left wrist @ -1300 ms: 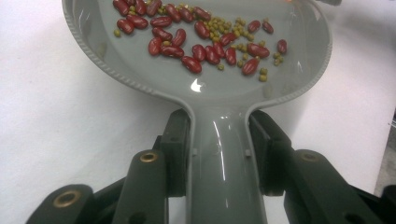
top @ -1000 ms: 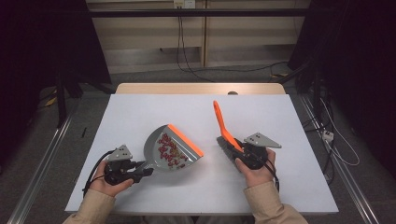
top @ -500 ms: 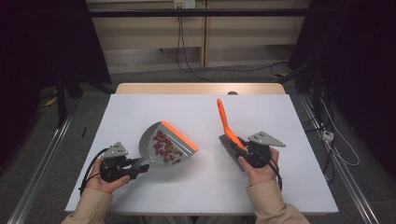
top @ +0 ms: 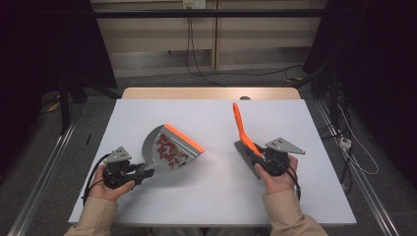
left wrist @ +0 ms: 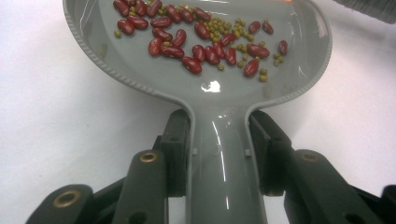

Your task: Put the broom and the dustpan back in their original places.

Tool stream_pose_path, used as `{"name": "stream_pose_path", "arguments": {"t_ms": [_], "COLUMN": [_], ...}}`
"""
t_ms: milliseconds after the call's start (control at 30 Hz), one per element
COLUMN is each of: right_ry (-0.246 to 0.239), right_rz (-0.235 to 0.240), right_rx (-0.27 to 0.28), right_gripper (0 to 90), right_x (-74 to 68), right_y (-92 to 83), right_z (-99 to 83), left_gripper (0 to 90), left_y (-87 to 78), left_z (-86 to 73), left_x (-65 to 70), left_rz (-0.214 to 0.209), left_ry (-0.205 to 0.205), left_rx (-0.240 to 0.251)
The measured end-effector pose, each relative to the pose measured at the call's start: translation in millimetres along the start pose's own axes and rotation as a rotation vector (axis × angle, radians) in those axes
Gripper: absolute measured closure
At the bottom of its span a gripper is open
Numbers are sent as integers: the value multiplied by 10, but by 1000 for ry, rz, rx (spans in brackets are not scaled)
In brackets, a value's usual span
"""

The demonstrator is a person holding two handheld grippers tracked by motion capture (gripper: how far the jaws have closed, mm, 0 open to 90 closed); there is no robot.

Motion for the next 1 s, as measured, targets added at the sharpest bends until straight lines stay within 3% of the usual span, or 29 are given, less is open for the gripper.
{"name": "stream_pose_path", "arguments": {"t_ms": [600, 1000], "right_ry": [41, 41], "right_rz": [-55, -85], "right_rx": [16, 4], "right_gripper": [712, 712], "right_x": [251, 358], "right_y": [-106, -134], "right_z": [-4, -35], "left_gripper": [626, 626], "left_y": [50, 97], "left_z": [-7, -35], "left_x": [-183, -296], "left_rz": [73, 135], "left_ry": [-50, -80], "left_rx": [8, -1]}}
Point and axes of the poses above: each handheld gripper's, and its own axes: y roughly forward along the jaws, z roughly out of its top, x roughly to its right, the point moved 7 cm from there along y, roughly forward along the jaws, and after that the axes turned 3 degrees about x, right-handed, at the moved point
